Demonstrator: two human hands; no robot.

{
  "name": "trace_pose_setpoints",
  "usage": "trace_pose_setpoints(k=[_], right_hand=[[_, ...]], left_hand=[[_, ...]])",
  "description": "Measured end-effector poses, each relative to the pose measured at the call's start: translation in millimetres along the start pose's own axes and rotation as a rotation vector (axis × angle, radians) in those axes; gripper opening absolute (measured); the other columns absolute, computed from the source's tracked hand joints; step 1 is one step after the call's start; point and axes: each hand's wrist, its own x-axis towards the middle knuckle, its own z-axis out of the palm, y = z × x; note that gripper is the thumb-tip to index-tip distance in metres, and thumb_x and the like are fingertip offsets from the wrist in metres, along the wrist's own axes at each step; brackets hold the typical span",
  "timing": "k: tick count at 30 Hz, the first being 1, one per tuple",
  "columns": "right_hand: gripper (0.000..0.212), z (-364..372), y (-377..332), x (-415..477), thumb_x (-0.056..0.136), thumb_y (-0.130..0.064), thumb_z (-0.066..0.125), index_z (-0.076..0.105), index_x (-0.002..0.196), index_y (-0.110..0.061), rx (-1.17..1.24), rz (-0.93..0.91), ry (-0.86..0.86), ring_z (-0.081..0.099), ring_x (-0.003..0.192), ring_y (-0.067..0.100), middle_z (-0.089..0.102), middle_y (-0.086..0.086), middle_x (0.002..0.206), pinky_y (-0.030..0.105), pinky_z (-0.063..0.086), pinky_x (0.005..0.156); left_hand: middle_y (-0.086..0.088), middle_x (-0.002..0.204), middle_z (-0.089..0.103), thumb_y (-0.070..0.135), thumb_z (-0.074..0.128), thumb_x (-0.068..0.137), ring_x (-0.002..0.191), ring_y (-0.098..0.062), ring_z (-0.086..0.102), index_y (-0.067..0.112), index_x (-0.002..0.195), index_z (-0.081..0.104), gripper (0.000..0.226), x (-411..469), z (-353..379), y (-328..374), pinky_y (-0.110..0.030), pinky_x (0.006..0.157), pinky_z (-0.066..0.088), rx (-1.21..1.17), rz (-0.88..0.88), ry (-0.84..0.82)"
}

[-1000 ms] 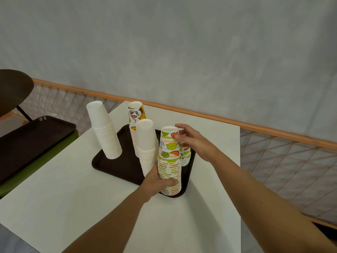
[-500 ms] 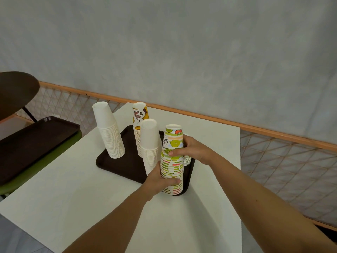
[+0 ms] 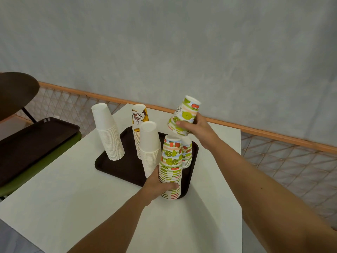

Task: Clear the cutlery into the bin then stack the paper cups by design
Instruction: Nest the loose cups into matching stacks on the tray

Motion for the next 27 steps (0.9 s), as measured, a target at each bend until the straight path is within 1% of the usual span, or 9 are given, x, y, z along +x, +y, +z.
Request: trace_pose_setpoints(k=[2,4,9,13,18,20,23,27], right_hand=[[0.052,-6.2,-1.6,6.6,0.077,-0.016,0.075,0.052,0.123,-0.019,0.04,-0.022,0.081,0.063,0.106,0.015,0.065,-0.001,0.117,0.031,0.052,0.09],[0.056,-11.9,2.2,12.8,0.076,-0.017,0.076,0.05,0.125,-0.018,0.044,-0.022,0.138,0.062,0.108,0.016,0.064,0.0,0.119,0.032,0.051,0.092],[0.063,-18.3,28.2,20.3,0.073,-0.015,0.079,0.047,0.128,-0.016,-0.055,0.012,0.225,0.059,0.108,0.018,0.061,0.003,0.122,0.034,0.05,0.093],[0.066,-17.2,53.6,19.9,0.072,-0.016,0.08,0.045,0.127,-0.016,-0.213,0.07,0.195,0.058,0.111,0.022,0.059,0.005,0.123,0.041,0.049,0.097],[0.068,-13.3,72.6,20.5,0.076,-0.015,0.076,0.038,0.132,-0.013,-0.292,0.133,0.17,0.055,0.115,0.026,0.055,0.009,0.128,0.037,0.047,0.096],[0.066,-14.6,78.1,21.3,0.078,-0.018,0.074,0.037,0.133,-0.014,-0.307,0.167,0.157,0.053,0.115,0.026,0.054,0.011,0.129,0.036,0.046,0.094],[0.067,-16.5,81.5,21.2,0.08,-0.021,0.073,0.035,0.135,-0.018,-0.355,0.218,0.147,0.05,0.118,0.027,0.05,0.014,0.13,0.035,0.043,0.094],[0.07,-18.8,75.3,19.0,0.08,-0.024,0.074,0.034,0.137,-0.019,-0.377,0.231,0.133,0.048,0.121,0.027,0.047,0.013,0.132,0.034,0.041,0.095]], left_hand=[[0.007,0.118,0.056,0.012,0.08,0.07,0.111,-0.013,0.052,0.033,0.123,0.04,0.07,1.4,0.3,0.3,-0.035,0.099,0.041,0.005,-0.002,0.003],[0.007,0.119,0.056,0.012,0.08,0.07,0.112,-0.013,0.052,0.033,0.124,0.04,0.07,3.2,0.5,0.4,-0.037,0.101,0.04,0.008,-0.006,0.009],[0.005,0.124,0.056,0.014,0.081,0.069,0.118,-0.017,0.052,0.03,0.13,0.039,0.075,7.7,0.9,-1.0,-0.039,0.103,0.04,0.013,-0.019,0.019],[0.007,0.12,0.056,0.012,0.08,0.07,0.113,-0.014,0.052,0.034,0.124,0.039,0.071,7.9,0.8,0.4,-0.039,0.103,0.04,0.008,-0.021,0.028],[0.008,0.117,0.056,0.01,0.079,0.071,0.111,-0.012,0.052,0.034,0.122,0.039,0.069,6.8,-0.9,2.7,-0.036,0.101,0.041,-0.009,-0.016,0.035],[0.009,0.116,0.056,0.01,0.079,0.071,0.112,-0.013,0.052,0.034,0.122,0.039,0.069,6.4,-1.7,2.4,-0.033,0.098,0.041,-0.011,-0.014,0.038],[0.008,0.118,0.056,0.012,0.08,0.07,0.113,-0.013,0.052,0.035,0.122,0.039,0.07,6.9,-1.9,2.2,-0.034,0.099,0.041,-0.009,-0.014,0.044],[0.01,0.116,0.055,0.011,0.079,0.071,0.109,-0.01,0.051,0.034,0.124,0.038,0.071,6.5,-0.7,3.6,-0.033,0.097,0.041,-0.016,-0.014,0.044]])
